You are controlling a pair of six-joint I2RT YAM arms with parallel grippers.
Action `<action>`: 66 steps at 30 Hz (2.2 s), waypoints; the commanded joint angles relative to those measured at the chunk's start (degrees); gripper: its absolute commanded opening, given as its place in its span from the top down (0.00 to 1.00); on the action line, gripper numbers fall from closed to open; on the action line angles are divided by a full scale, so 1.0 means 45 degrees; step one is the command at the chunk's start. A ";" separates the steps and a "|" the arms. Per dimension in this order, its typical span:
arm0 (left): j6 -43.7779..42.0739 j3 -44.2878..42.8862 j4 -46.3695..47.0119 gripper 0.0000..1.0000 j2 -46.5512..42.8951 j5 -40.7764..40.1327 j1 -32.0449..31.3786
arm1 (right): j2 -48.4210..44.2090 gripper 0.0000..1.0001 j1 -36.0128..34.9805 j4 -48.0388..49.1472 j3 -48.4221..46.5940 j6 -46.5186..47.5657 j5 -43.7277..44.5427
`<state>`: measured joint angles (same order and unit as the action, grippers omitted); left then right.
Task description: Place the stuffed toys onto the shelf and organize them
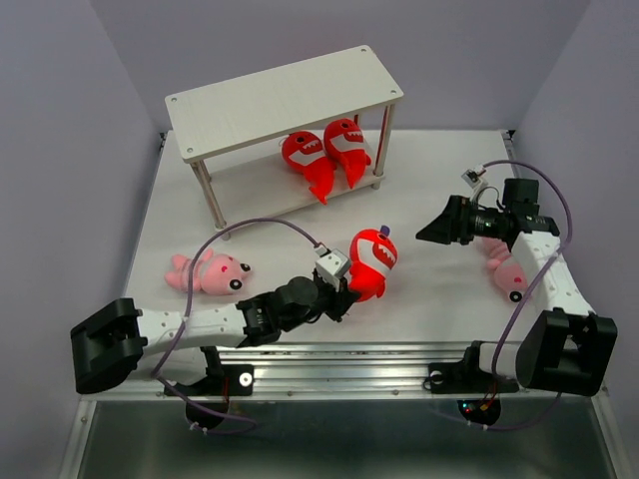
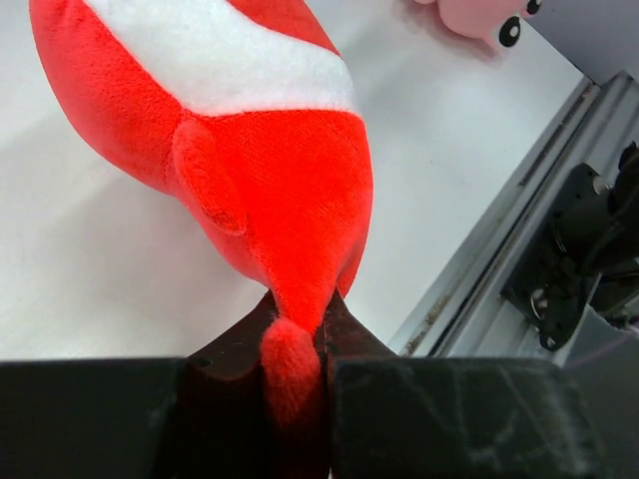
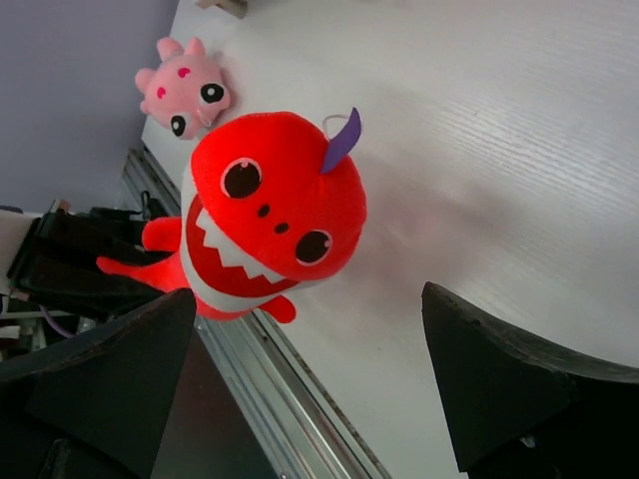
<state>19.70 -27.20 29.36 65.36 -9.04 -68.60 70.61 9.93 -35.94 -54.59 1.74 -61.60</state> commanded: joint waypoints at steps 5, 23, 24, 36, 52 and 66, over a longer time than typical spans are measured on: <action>-0.1390 -0.1942 0.1560 1.00 0.1508 -0.1312 -0.0264 | 0.0402 0.00 -0.2458 0.2166 0.0118 -0.3042 0.1147; -0.0495 -0.1827 0.2282 1.00 0.1862 -0.0961 -0.0361 | 0.1868 0.91 -0.3633 0.3769 -0.0037 -0.2165 -0.0470; -0.0376 -0.1710 0.2360 1.00 0.1862 -0.0902 -0.0361 | 0.1829 0.98 -0.3633 0.3788 -0.0037 -0.1912 -0.0509; 0.2338 -0.0831 0.2538 0.01 0.0847 -0.0843 -0.0167 | 0.0092 0.99 -0.3633 0.4022 0.0606 -0.0035 0.1716; 0.4898 -0.2450 0.1307 0.09 0.2524 0.0270 0.0888 | -0.1276 0.99 -0.3633 0.6541 0.2188 -0.0250 0.1659; 0.4411 -0.4209 0.1112 0.57 0.4596 -0.0042 0.1045 | -0.2233 0.99 -0.3633 0.7051 0.2912 -0.0055 0.1775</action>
<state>40.84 -42.72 32.34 86.26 -7.64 -64.05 62.30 -6.07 -7.40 -42.15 0.36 -52.86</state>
